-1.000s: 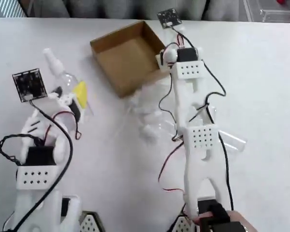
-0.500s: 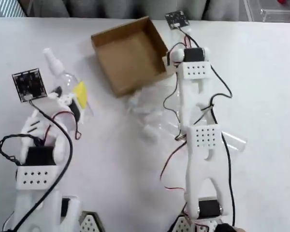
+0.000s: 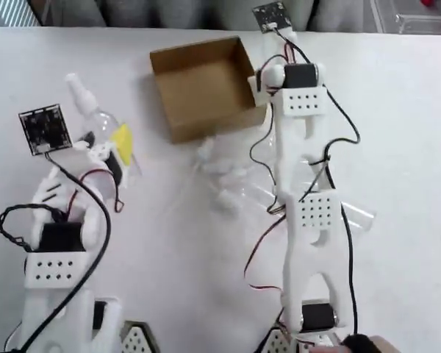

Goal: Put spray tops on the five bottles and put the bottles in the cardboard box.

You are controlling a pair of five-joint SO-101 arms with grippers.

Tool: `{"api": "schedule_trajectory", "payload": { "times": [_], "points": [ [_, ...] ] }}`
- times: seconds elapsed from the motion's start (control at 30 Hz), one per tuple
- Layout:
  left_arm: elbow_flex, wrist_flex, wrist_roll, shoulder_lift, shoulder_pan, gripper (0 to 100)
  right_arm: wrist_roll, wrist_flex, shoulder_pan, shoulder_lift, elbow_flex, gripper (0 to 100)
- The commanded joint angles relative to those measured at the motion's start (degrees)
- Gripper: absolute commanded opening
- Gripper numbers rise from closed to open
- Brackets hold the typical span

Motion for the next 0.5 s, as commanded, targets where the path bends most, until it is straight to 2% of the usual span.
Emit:
{"api": "schedule_trajectory", "payload": {
  "times": [0.0, 0.17, 0.23, 0.47],
  "points": [
    [-2.55, -1.41, 0.53, -0.13, -0.75, 2, -0.79, -2.59, -0.13, -3.21, -0.70, 2.8],
    [-2.46, -1.41, 0.53, -0.04, -0.75, 2, -5.36, -3.47, -0.22, 0.48, -0.79, 17.0],
    [-2.46, -1.49, 0.44, 0.13, -0.75, 2, -5.45, -3.38, -0.57, 1.89, -0.79, 19.8],
    [-2.46, -1.67, 0.44, 0.22, -0.75, 2, -5.63, -3.74, -2.42, 5.23, -1.14, 11.0]
  ]
}}
